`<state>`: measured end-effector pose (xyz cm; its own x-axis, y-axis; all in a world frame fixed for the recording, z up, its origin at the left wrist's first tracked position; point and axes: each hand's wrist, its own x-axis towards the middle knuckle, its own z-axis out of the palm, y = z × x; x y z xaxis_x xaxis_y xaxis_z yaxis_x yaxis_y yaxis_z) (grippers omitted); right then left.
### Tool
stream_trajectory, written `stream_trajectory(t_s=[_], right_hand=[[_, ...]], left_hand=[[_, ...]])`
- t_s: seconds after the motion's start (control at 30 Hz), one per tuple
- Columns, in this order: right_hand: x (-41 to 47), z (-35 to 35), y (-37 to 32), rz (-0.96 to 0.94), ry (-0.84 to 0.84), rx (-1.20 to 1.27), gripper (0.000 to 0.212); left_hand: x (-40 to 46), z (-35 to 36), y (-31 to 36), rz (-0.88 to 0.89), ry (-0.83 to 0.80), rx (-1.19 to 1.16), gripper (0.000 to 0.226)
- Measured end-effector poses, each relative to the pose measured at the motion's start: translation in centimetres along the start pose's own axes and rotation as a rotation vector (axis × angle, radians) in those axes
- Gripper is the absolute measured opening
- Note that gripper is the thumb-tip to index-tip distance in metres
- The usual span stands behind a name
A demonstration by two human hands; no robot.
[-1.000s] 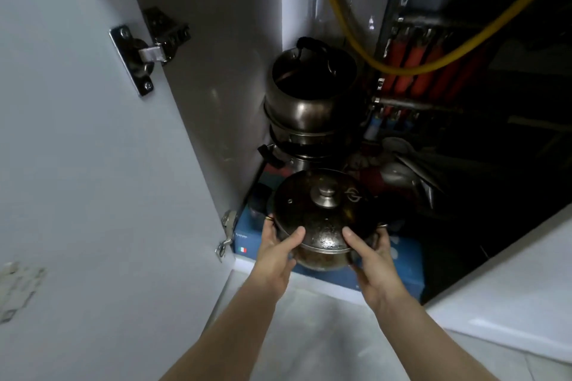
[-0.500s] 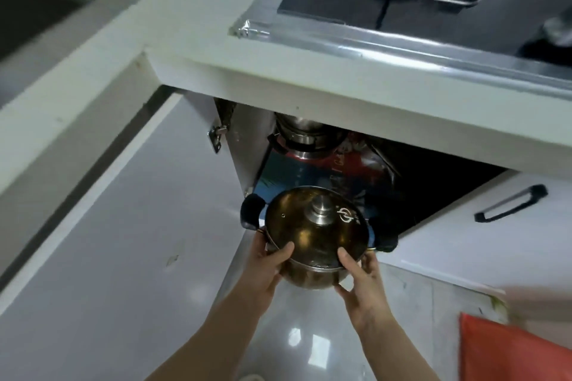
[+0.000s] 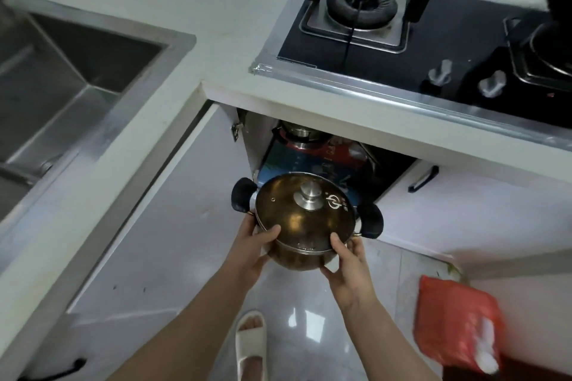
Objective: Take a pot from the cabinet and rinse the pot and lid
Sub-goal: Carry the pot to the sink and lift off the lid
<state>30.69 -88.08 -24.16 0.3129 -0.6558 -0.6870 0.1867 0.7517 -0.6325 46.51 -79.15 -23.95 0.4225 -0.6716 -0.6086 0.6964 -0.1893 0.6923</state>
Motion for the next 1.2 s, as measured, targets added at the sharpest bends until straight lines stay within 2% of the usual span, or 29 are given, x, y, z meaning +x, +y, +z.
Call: stream_trajectory(t_s=[0.07, 0.2, 0.57, 0.8, 1.1, 1.2], right_hand=[[-2.7, -0.1, -1.1, -0.006, -0.021, -0.016, 0.026], [-8.3, 0.5, -4.1, -0.003, -0.078, -0.097, 0.045], [-19.7, 9.2, -10.3, -0.068, -0.315, -0.175, 0.039], [-21.1, 17.7, -11.9, -0.066, -0.438, -0.216, 0.023], [-19.3, 28.8, -10.3, -0.023, -0.491, -0.314, 0.024], [-18.6, 32.7, -9.2, -0.004, -0.505, -0.343, 0.016]], left_hand=[[-3.2, 1.1, 0.7, 0.015, 0.018, 0.007, 0.061], [-9.9, 3.2, 2.8, 0.058, 0.064, -0.035, 0.057], [-23.0, 4.4, 12.9, 0.204, 0.190, -0.192, 0.050], [-24.5, 1.4, 20.3, 0.305, 0.213, -0.253, 0.048], [-23.1, -5.9, 28.9, 0.323, 0.268, -0.215, 0.037], [-22.3, -8.6, 31.5, 0.328, 0.289, -0.235, 0.037]])
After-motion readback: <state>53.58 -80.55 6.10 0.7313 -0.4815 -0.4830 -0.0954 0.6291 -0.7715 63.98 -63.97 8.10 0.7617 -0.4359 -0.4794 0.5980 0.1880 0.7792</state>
